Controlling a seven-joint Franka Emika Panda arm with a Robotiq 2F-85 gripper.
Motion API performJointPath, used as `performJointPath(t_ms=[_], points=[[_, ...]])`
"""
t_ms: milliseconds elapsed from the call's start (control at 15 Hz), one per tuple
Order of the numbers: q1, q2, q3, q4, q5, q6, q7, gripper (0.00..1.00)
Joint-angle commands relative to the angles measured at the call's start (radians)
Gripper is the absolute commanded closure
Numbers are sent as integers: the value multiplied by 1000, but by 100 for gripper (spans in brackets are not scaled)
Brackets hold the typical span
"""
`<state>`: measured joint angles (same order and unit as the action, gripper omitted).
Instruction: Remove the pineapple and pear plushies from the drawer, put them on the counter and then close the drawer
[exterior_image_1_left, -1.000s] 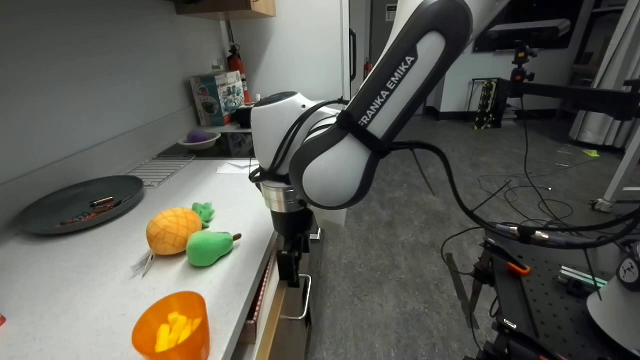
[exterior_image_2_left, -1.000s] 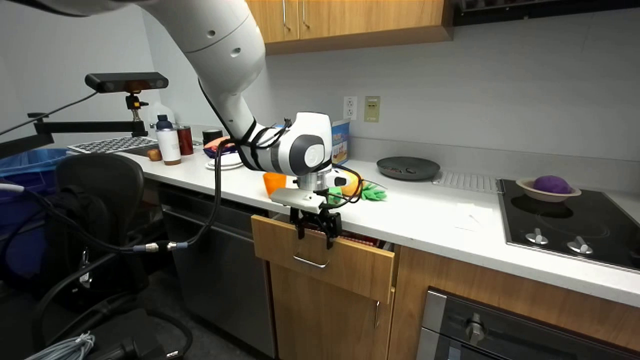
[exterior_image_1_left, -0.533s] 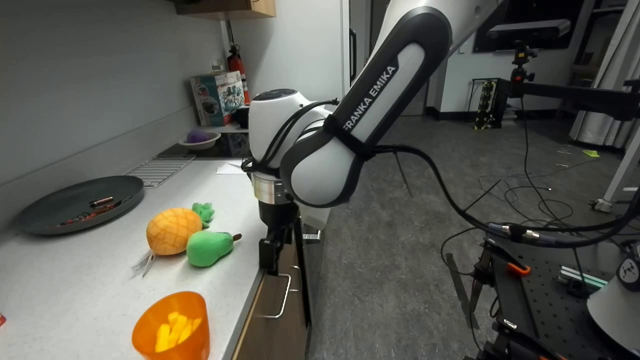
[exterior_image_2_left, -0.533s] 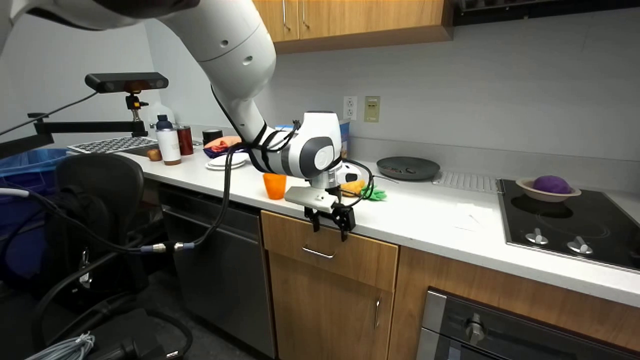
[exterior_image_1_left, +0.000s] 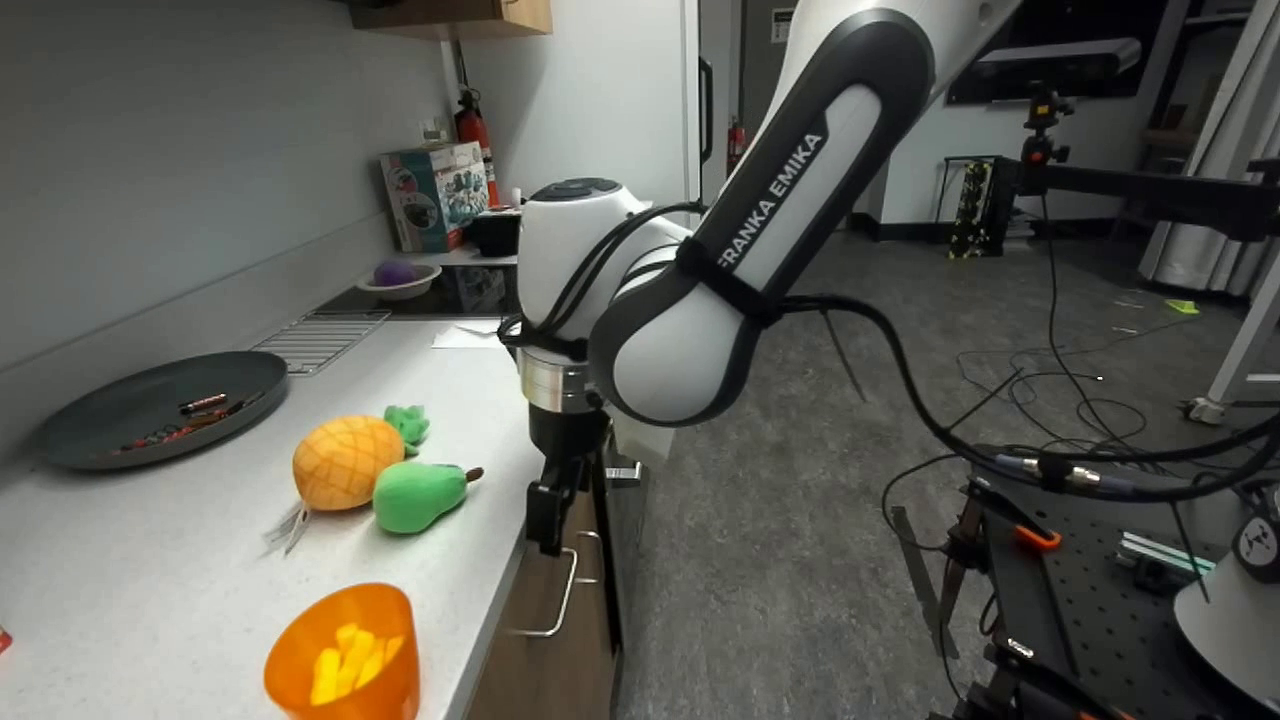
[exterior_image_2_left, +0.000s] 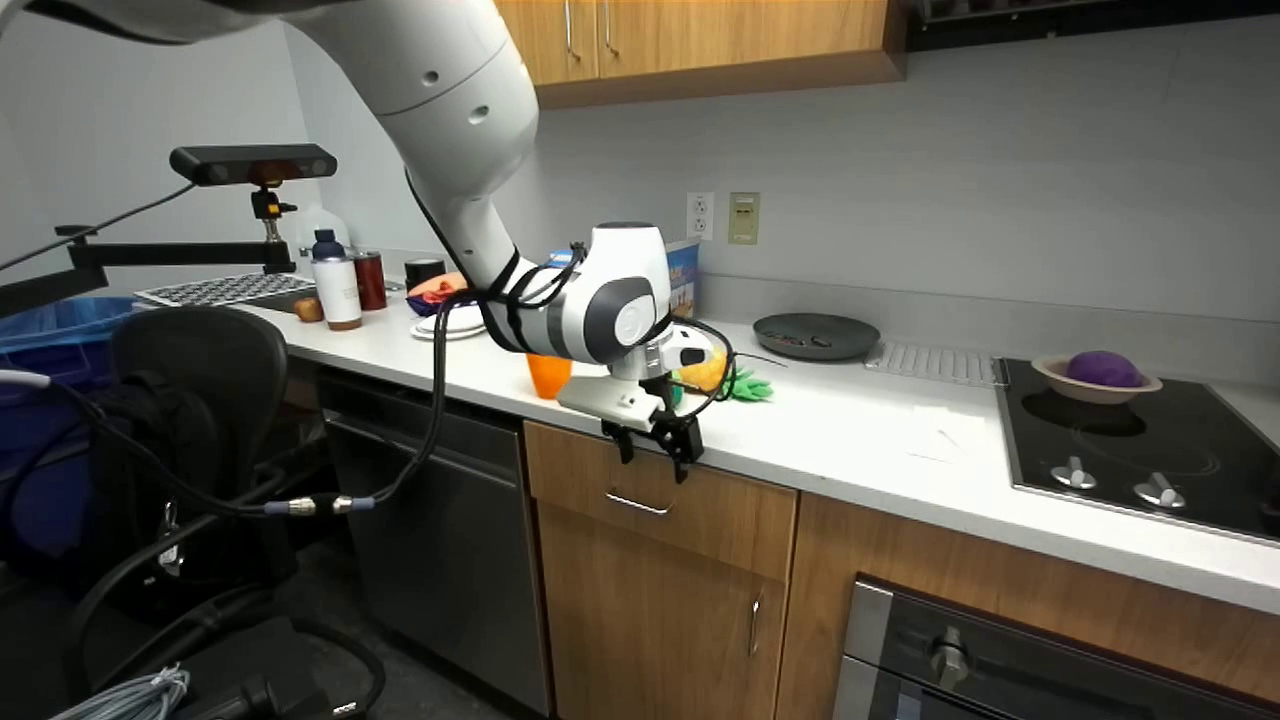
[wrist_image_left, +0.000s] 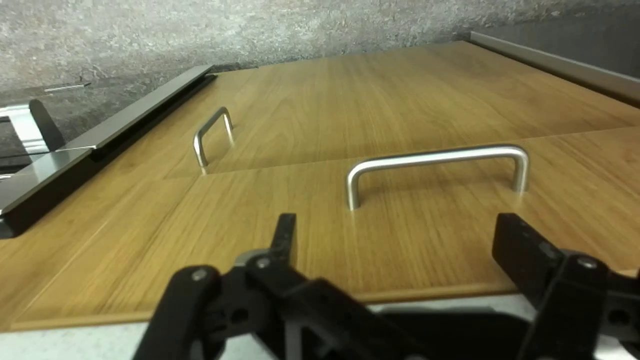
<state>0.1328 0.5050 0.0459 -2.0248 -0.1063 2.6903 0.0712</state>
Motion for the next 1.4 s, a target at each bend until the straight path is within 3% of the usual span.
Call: performJointPath(t_ms=[0,267,533,733,800,1000,1333], points=[[58,-154,-21,-224,-22,75,76,0],[139,-322,-59,-460,-105,141,206,0],[243,-506,-132,-624,-380,158,485,0],[241,-633,-97,-711,-505,137,639,0],[227,-514,-98,-628,-444,151,557,0],[233,-597,-93,-691,-480,150,610,0],[233,-609,-93,-700,-480,150,610,0]])
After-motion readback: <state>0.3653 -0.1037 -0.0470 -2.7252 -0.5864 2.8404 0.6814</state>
